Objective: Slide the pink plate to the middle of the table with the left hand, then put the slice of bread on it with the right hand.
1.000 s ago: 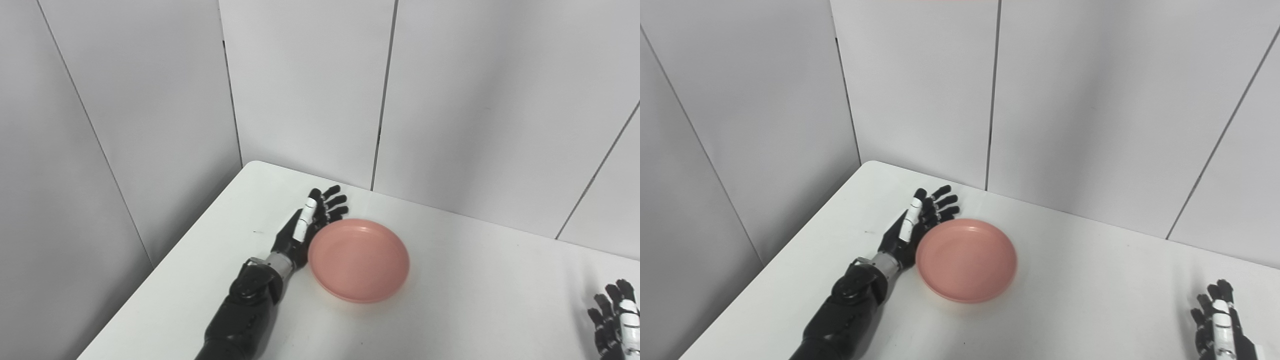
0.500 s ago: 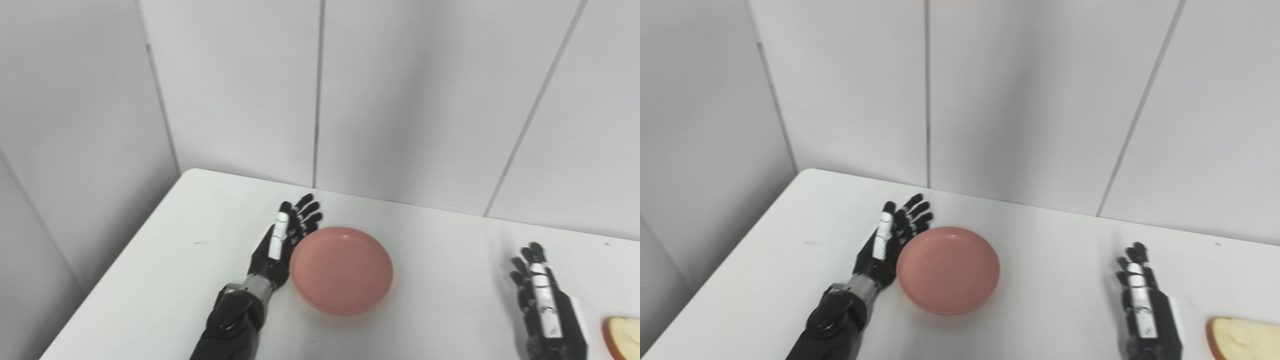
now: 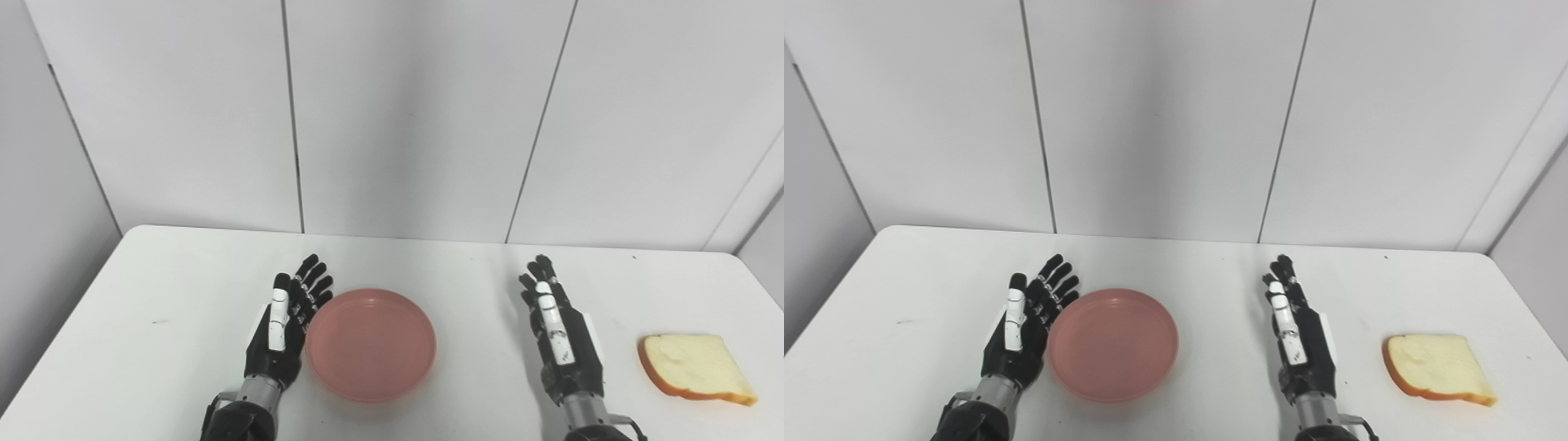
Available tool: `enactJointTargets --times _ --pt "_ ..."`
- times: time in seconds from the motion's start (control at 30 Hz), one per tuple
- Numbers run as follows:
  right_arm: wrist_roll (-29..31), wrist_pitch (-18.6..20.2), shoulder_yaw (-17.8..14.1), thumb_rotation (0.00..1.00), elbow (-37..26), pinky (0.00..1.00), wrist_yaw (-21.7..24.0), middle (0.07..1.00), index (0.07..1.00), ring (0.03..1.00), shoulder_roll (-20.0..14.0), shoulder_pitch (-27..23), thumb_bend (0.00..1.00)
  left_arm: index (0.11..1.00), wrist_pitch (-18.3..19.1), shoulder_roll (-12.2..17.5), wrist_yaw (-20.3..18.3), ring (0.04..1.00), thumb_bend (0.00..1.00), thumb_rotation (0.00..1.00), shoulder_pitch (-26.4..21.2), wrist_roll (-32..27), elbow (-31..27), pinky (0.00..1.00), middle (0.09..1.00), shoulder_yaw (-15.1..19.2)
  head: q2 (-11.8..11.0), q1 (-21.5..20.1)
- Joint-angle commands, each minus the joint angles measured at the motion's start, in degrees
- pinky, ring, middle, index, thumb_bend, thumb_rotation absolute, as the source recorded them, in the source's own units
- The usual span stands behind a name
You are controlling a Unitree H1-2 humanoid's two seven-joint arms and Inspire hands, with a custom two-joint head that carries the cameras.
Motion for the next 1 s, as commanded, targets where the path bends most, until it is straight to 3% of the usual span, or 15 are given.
enactJointTargets --times 0.0,0.43,0.97 --pt "-0.14 0.39 0.19 0.78 -2.51 0.99 -0.28 0.955 0.956 0.952 0.33 -2.05 0.61 0.887 -1.25 -1.35 -0.12 0.924 0.76 0.99 1.16 -0.80 -1.26 0.93 0.933 -0.26 0.83 -0.48" --pt "-0.14 3.14 0.36 0.76 -5.09 0.99 -1.39 0.960 0.948 0.950 0.47 -2.77 0.64 0.864 -2.24 -3.11 1.09 0.922 0.76 0.94 3.06 1.33 -2.47 0.92 0.949 -1.78 4.20 -0.39" --pt "0.43 4.15 -0.04 0.77 -6.30 0.98 -1.25 0.964 0.956 0.946 -0.25 -2.43 0.62 0.875 -5.13 -3.08 0.09 0.918 0.80 0.92 3.18 2.28 0.16 0.89 0.956 -4.23 3.76 0.59"
